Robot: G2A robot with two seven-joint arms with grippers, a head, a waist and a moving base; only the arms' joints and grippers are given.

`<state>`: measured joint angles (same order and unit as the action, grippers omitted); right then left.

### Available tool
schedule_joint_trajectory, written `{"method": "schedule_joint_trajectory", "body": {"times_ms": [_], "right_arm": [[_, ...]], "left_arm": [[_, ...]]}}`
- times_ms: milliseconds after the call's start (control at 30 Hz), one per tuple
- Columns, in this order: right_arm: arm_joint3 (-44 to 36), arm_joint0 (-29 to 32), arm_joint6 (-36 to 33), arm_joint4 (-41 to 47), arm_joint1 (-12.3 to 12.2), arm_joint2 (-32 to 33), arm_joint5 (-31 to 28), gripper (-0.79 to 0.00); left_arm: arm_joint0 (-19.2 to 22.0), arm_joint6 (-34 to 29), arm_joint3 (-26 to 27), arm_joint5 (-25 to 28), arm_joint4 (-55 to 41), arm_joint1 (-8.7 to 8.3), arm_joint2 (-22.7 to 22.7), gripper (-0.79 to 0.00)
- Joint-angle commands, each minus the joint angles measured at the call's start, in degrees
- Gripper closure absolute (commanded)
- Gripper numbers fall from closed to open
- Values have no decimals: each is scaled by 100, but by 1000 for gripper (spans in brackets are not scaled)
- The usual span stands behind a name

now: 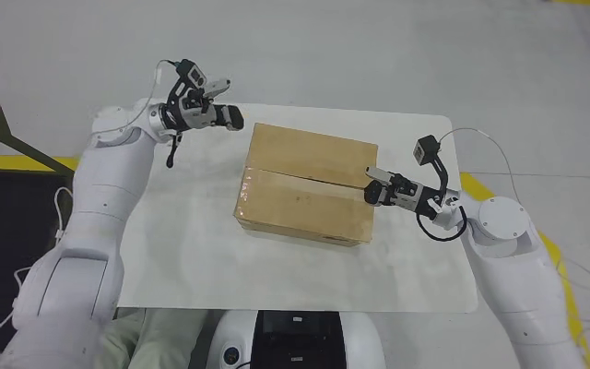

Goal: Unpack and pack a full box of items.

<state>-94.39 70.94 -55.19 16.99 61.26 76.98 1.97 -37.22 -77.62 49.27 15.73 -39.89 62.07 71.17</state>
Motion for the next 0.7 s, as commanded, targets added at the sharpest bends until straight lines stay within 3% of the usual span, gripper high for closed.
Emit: {"method": "schedule_joint_trajectory", "body": {"times_ms": [0,300,500,667], "right_arm": [[0,0,0,0,0,0,0,-785],[0,0,0,0,0,0,0,-785],[0,0,0,0,0,0,0,-785],[0,0,0,0,0,0,0,-785]], "left_arm": [[-286,312,359,25,123,-81,216,-785],[-1767,1751,2150,34,718,-358,1178,-785],[-2562,2555,2904,-38,990,-442,1672,-785],[-2848,2709,3172,-131,1081,-480,1904,-785]]}}
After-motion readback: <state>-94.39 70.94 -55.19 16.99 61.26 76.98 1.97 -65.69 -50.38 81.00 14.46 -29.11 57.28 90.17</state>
